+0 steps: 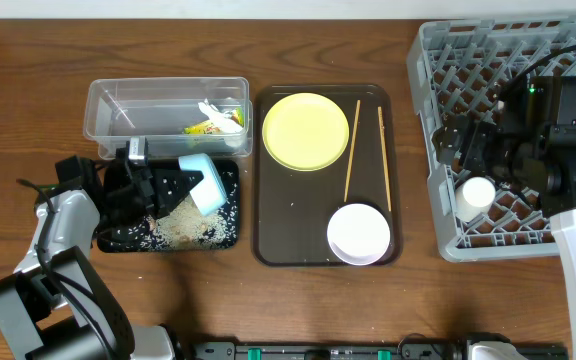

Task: Sort waste into correct bins and load items into the dishwasher rack
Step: 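Tip the blue bowl over the black tray to empty the rice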

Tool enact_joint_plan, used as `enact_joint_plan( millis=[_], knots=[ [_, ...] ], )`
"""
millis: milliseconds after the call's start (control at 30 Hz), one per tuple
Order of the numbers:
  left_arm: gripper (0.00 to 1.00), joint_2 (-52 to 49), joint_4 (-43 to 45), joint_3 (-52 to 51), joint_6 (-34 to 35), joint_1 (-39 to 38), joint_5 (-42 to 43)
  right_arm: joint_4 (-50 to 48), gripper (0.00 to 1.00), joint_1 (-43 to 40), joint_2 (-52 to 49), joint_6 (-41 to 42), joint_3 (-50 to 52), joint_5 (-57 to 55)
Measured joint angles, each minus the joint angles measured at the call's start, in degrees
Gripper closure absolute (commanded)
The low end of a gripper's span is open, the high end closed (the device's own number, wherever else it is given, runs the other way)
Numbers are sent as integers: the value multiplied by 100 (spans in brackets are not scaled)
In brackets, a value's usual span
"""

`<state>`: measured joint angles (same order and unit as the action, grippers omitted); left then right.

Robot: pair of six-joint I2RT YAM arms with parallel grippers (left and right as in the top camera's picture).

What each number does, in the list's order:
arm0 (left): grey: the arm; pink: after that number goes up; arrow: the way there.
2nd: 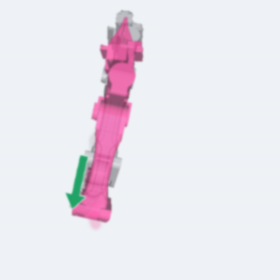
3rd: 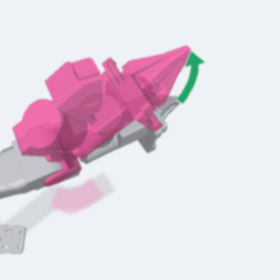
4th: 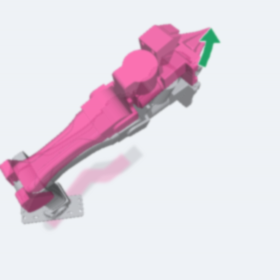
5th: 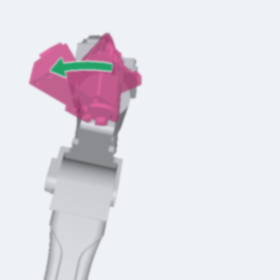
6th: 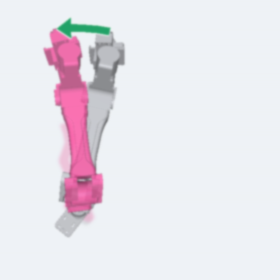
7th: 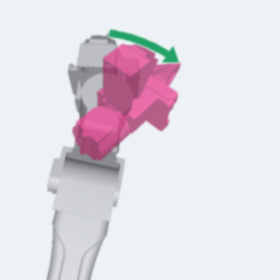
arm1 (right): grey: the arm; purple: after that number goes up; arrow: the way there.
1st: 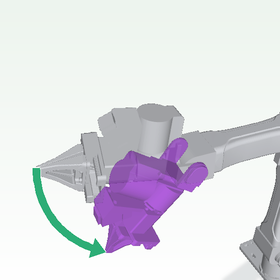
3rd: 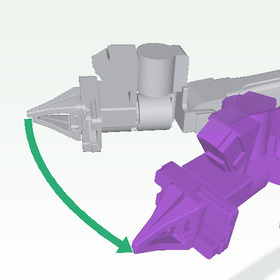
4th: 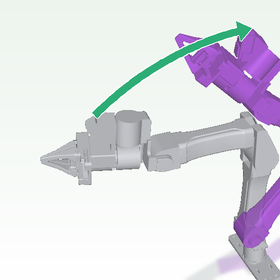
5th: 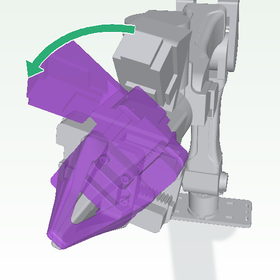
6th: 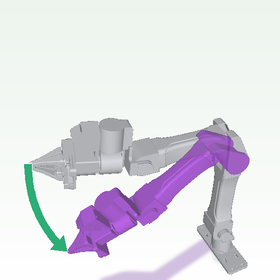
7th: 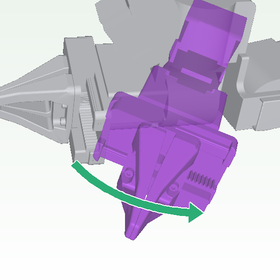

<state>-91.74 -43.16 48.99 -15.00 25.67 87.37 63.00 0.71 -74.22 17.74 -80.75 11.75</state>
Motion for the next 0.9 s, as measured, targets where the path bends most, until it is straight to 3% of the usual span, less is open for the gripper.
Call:
enact_joint_plan(
  millis=[900],
  knots=[
    [94, 0, 254, -2, 835, -13, -278, 0, 1, 2, 0, 0, 0, 0]
  ],
)
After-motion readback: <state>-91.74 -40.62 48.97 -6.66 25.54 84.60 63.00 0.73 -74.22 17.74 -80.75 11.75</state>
